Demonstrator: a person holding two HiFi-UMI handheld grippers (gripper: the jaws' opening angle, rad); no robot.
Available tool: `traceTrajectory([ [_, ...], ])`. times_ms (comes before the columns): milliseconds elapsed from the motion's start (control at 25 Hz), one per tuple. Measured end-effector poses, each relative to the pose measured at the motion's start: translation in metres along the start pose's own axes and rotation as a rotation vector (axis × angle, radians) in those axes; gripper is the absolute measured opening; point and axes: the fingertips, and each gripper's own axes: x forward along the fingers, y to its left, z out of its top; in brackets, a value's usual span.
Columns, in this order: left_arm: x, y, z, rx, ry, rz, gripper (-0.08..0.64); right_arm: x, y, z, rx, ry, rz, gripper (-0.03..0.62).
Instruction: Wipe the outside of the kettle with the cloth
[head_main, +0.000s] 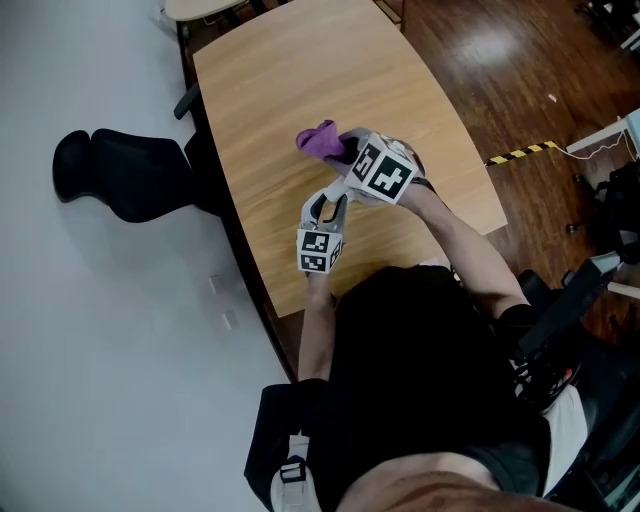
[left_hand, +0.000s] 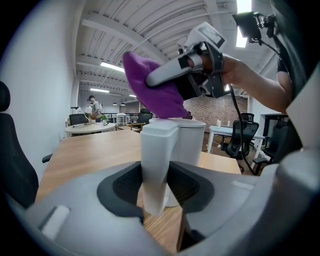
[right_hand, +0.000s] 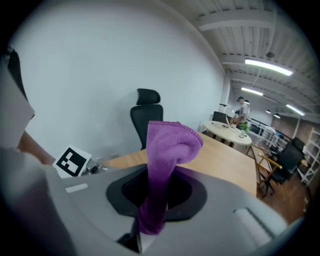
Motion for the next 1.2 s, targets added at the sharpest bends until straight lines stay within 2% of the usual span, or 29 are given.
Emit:
traceTrajectory([
  [80,0.001,0.000,-0.002,0.000,-0.001,0.006,0.061,0.028,0.021,-0.008,-0.089,0.071,0.042,0.058],
  [200,0.000,0.000,-0.007,-0.003,0.000,0.006,0.061,0.056,0.021,-0.035,-0.152,0.175,0.032,0.058],
  [280,-0.001,0.001,-0.011,-0.002,0.004,0.001,0.063,0.063,0.014,-0.046,-0.132,0.184,0.021,0.058],
  [440,-0.004,0.009,-0.010,-0.002,0.001,-0.003,0.061,0.056,-0.008,-0.044,-0.063,0.148,-0.011,0.058],
  [600,0.002,-0.022,0.000,0.015,0.014,0.005,0.063,-0.002,-0.042,-0.070,0.034,0.083,-0.059,0.058],
  [680,0.003,-0.029,0.006,0.025,0.025,0.008,0.064,-0.027,-0.062,-0.081,0.100,0.053,-0.086,0.058],
  [760,0.005,-0.015,0.006,0.025,0.040,0.016,0.071,-0.037,-0.084,-0.091,0.167,0.038,-0.118,0.057],
  [880,0.017,-0.003,0.014,0.003,0.083,0.044,0.083,-0.068,-0.127,-0.131,0.278,0.042,-0.184,0.058],
  [920,0.019,-0.002,0.016,-0.012,0.101,0.052,0.099,-0.080,-0.139,-0.148,0.338,0.023,-0.200,0.058],
  [1000,0.018,-0.001,0.021,-0.044,0.127,0.054,0.144,-0.104,-0.155,-0.176,0.506,-0.080,-0.197,0.058],
  [1120,-0.007,0.004,0.029,-0.103,0.132,0.074,0.144,-0.130,-0.153,-0.201,0.796,-0.327,-0.083,0.058],
  [1200,-0.030,0.010,0.056,-0.120,0.095,0.143,0.094,-0.136,-0.139,-0.201,0.929,-0.521,0.083,0.058],
])
